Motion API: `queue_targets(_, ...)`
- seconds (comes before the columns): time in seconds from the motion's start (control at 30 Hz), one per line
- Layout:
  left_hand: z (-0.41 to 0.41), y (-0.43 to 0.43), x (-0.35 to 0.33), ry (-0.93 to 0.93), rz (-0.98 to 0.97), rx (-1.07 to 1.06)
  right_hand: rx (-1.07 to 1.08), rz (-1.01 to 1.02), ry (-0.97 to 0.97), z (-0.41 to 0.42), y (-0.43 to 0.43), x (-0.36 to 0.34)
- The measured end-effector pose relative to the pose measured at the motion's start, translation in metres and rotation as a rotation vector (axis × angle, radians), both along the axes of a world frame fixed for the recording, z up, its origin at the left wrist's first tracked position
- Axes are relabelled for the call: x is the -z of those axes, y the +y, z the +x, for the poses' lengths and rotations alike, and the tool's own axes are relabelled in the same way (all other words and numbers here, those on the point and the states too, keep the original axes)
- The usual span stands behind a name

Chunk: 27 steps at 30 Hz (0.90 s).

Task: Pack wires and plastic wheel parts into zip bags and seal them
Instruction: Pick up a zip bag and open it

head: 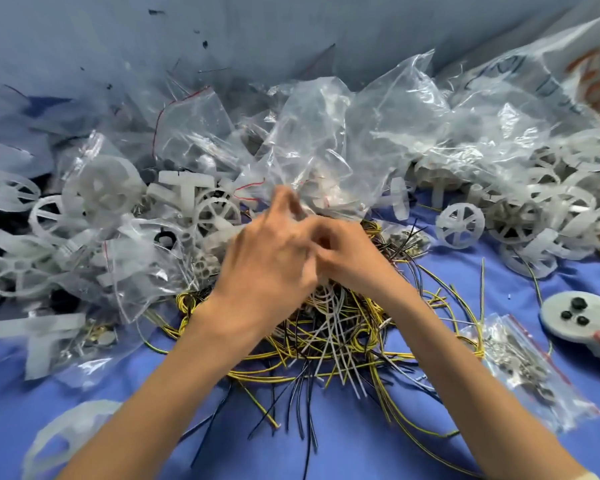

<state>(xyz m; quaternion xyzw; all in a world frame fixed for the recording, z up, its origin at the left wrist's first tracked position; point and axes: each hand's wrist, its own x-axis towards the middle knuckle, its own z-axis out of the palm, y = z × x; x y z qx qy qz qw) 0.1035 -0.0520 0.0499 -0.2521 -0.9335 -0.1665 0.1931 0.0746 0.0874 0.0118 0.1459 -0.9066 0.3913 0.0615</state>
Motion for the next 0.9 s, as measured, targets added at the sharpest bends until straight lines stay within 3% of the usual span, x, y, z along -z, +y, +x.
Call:
queue_targets(0.2,-0.008,-0.038,0.012,-0.023,-0.129,-0.256,0.288,-0.136,0.005,-0.006,0.018,-0.003)
queue_targets(0.3,-0.012,-0.055,0.009,0.018,-0.119,-0.307,0.225,-0.251,-0.125,-0.006,0.035,-0.012)
queue_targets(0.5,-0.025,-0.066,-0.003,0.064,0.003,-0.395,-0.162,0.385,-0.334,0.001,0.061,-0.023)
queue_targets(0.7,-0.024,-0.077,-0.02,0.162,0.141,-0.352,-0.182,0.485,-0.279,0.002,0.058,-0.022)
queue_targets(0.77,-0.021,-0.084,-0.035,0.222,0.164,-0.351,-0.175,0.425,-0.194,0.005,0.056,-0.026)
queue_targets(0.83,-0.009,-0.072,-0.039,0.232,0.039,-0.319,-0.145,0.158,-0.072,0.008,0.043,-0.03)
queue_targets(0.9,0.004,-0.049,-0.033,0.13,-0.116,-0.263,-0.098,-0.163,0.102,0.011,0.023,-0.035)
